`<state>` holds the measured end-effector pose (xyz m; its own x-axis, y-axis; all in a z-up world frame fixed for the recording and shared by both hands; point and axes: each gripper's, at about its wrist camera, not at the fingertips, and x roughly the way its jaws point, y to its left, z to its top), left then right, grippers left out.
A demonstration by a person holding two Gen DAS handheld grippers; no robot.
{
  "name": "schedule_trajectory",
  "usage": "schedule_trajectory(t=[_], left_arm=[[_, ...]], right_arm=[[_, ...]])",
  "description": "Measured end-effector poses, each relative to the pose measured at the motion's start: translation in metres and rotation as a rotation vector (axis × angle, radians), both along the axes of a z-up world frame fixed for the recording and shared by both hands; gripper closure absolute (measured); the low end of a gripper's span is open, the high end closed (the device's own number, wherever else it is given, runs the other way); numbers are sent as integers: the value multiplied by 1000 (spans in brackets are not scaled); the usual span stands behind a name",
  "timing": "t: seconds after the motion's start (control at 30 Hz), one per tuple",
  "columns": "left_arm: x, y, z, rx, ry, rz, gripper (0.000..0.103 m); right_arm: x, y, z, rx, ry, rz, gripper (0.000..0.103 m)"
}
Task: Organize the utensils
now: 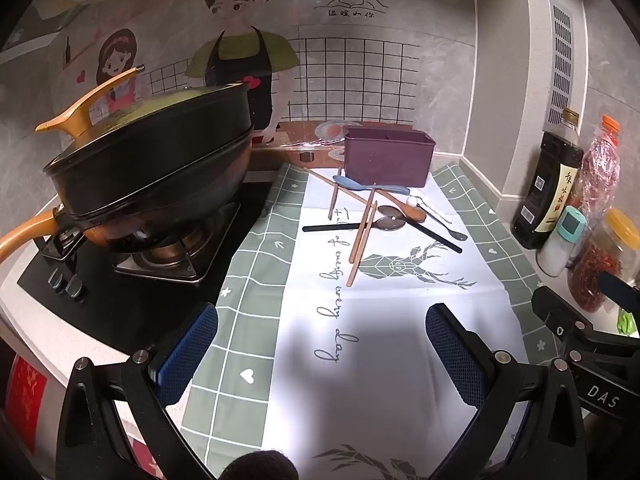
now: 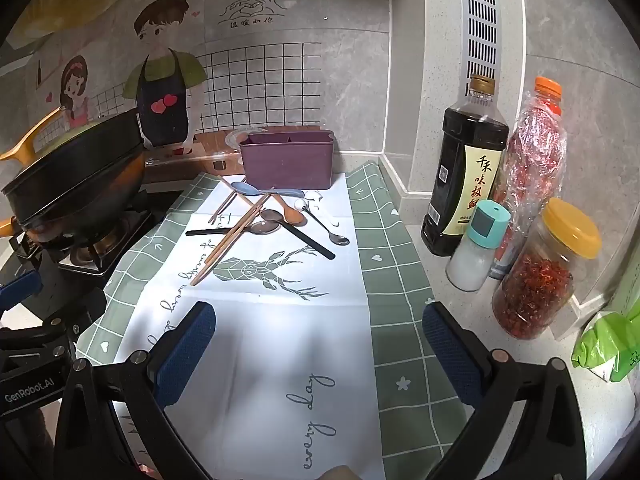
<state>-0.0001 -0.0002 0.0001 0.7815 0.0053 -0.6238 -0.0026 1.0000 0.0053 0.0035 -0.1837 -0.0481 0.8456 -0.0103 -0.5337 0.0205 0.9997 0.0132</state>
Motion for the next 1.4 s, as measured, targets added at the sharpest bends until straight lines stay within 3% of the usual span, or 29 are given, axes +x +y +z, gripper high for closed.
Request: schedule_trajectory(t=[1.4], left_arm=[[0, 6, 0, -8, -1, 5, 0]], right_arm=[[2, 6, 2, -12, 0, 0, 0]])
